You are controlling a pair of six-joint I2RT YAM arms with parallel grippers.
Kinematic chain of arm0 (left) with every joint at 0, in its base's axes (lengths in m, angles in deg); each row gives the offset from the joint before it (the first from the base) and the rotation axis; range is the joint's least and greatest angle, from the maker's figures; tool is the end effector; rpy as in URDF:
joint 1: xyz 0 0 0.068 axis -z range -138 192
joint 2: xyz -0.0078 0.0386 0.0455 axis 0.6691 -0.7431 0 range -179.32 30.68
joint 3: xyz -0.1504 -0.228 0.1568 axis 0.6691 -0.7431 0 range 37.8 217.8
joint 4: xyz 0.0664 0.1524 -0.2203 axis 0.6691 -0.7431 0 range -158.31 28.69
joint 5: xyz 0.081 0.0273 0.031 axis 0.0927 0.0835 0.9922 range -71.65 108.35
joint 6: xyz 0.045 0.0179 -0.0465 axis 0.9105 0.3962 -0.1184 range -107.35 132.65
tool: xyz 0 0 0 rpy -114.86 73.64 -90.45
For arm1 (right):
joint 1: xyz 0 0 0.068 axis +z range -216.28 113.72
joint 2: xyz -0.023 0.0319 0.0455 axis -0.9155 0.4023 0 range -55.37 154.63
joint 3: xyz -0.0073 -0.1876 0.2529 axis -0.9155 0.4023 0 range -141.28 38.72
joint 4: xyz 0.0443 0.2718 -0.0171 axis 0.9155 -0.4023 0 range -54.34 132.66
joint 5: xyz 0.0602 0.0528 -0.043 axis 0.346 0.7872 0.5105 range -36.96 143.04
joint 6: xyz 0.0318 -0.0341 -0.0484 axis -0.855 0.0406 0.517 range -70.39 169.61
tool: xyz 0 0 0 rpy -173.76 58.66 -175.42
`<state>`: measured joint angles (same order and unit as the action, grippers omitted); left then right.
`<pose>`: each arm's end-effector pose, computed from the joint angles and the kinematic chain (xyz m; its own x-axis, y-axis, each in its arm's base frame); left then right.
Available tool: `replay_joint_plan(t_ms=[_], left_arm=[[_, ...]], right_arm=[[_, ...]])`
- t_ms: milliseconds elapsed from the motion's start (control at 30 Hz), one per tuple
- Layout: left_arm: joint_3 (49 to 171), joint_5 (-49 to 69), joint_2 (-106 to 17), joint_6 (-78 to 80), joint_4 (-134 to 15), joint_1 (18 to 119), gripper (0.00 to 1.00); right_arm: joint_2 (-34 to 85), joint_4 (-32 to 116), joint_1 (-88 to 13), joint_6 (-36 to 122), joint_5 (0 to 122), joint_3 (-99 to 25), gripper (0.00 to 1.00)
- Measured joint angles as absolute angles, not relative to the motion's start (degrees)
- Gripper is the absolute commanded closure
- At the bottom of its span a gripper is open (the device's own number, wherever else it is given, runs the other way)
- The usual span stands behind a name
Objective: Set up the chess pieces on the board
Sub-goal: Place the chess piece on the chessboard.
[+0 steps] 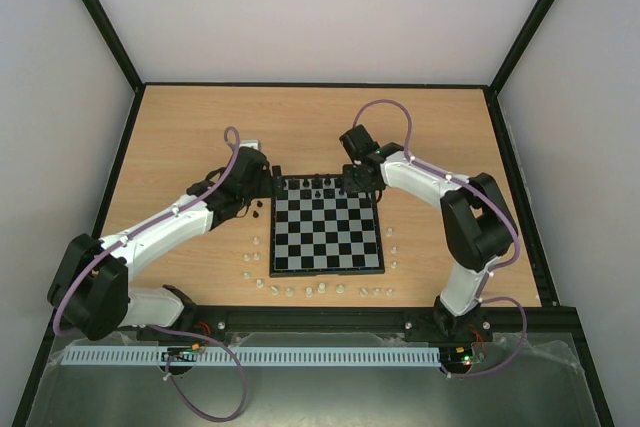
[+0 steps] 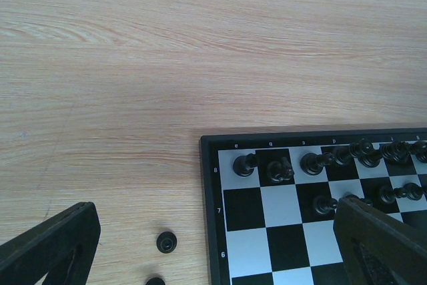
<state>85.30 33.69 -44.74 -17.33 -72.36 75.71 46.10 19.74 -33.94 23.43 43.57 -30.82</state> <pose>0.2563 -0.1539 0.2630 -0.6351 -0.1556 -0.7566 0.0540 0.9682 -0.2444 0.3484 0.2101 0.2242 -0.8174 -0.0025 -0.5761 -0.0969 0.9863 0.1332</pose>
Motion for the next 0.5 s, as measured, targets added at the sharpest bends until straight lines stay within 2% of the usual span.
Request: replay_joint_plan(t_ms=[500], left_arm=[[85.3,33.8,-45.0,-17.4,-72.4,75.7,0.01]], right_arm=[[49.0,19.4,-33.2,23.4,43.5,-31.8,0.97]])
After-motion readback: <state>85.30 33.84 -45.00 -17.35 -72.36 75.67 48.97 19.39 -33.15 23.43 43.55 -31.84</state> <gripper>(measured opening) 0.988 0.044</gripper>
